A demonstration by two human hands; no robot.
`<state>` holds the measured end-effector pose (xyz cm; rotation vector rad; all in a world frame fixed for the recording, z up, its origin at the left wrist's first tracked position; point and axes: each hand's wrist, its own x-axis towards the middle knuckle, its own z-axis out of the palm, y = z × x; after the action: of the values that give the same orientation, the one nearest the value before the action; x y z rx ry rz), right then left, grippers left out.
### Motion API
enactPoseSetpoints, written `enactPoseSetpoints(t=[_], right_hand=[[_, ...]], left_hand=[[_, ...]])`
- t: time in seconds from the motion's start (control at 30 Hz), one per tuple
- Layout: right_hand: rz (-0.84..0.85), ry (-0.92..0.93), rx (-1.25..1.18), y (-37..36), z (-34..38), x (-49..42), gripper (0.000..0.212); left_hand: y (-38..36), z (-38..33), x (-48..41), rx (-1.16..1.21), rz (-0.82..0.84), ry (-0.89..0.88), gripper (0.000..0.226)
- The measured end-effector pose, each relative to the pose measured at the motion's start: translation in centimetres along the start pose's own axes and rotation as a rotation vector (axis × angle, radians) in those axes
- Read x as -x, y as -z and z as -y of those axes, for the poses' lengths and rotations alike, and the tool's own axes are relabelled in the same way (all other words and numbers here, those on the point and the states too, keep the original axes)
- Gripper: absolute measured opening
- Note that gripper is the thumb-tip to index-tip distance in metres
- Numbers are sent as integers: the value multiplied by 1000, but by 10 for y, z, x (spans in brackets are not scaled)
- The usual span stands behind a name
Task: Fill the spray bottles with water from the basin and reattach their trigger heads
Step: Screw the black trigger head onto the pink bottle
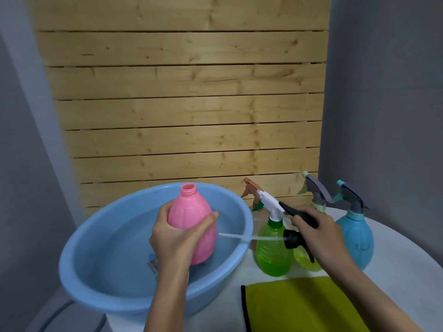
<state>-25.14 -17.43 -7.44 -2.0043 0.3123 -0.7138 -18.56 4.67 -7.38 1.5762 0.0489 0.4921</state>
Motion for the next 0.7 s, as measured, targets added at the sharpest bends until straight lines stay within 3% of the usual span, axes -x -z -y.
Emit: enactPoseSetpoints(t=[0.17, 0.33, 0.6, 0.7], right_hand=[[24, -47, -251, -9, 10, -2, 25], [37, -172, -491, -31, 27, -7, 18], [30, -262, -640, -66, 48, -28, 29], [63, -204, -646, -69, 64, -32, 34]], left_hand=[[9, 0, -7, -17, -7, -8, 67], [23, 0, -19, -43, -30, -23, 66], [45, 3, -35, -81, -44, -28, 69], [47, 3, -36, -68, -39, -26, 65]])
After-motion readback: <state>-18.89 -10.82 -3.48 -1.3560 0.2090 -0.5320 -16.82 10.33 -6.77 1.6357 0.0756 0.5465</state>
